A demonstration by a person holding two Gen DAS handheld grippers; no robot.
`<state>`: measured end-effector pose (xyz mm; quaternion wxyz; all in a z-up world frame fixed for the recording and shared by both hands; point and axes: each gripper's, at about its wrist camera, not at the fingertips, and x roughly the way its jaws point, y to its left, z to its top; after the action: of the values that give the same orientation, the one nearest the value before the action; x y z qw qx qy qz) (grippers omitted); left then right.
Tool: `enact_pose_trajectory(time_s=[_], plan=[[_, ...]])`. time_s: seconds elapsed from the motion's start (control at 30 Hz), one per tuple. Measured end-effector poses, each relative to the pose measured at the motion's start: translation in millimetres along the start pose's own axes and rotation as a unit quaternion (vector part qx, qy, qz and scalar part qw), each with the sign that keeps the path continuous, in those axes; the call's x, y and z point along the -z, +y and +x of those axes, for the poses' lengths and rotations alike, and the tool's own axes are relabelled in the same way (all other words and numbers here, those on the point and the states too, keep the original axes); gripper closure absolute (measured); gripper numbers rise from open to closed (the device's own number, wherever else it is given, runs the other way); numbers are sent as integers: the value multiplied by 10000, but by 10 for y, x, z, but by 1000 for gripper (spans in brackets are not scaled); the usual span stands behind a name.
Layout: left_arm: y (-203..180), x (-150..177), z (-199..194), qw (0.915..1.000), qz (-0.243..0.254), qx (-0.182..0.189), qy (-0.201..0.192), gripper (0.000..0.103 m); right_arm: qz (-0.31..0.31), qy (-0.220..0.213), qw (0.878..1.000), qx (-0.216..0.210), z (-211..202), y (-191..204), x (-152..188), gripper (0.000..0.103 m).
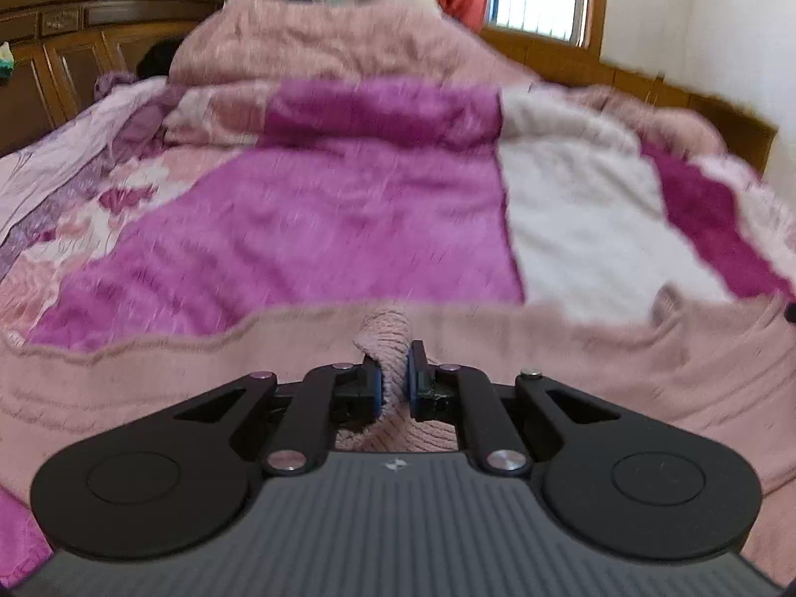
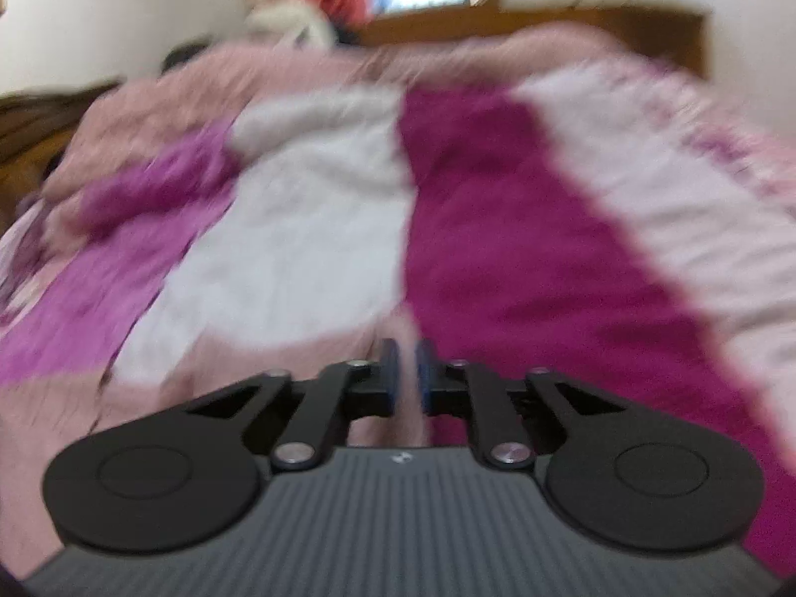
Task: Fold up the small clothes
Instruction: 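Lift the hem with both grippers and fold it up toward the collar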
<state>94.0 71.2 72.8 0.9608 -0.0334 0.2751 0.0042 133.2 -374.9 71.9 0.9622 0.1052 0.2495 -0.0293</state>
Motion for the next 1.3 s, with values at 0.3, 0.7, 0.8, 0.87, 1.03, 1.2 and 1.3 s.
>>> enact_pose_trajectory(time_s=[0.3, 0.7, 0.8, 0.87, 1.03, 1.2, 1.3], plan=[[-96, 79, 359, 9985, 129, -240, 466, 93, 431, 779, 9957, -273, 74, -309, 52, 94], [21, 40, 247, 9992, -55, -98, 385, 93, 380, 1145, 9897, -775, 95, -14, 149, 26], [16, 20, 161, 9996, -36, -38, 292, 93, -80, 1139, 9914, -646, 167, 185, 205, 88], [18, -23, 80, 9998, -72, 99, 172, 93, -510, 806, 9948, -360, 73, 290, 211, 88], [-70, -77, 92, 9994, 25, 327, 48, 93, -339, 271, 9984, 367, -93, 83, 148, 88], [-187, 156, 509, 9969, 315, -81, 713, 89, -223, 682, 9970, 302, 145, -110, 314, 84], [-228, 158, 475, 9963, 532, -191, 645, 80, -190, 739, 9967, 288, 106, -122, 270, 72]])
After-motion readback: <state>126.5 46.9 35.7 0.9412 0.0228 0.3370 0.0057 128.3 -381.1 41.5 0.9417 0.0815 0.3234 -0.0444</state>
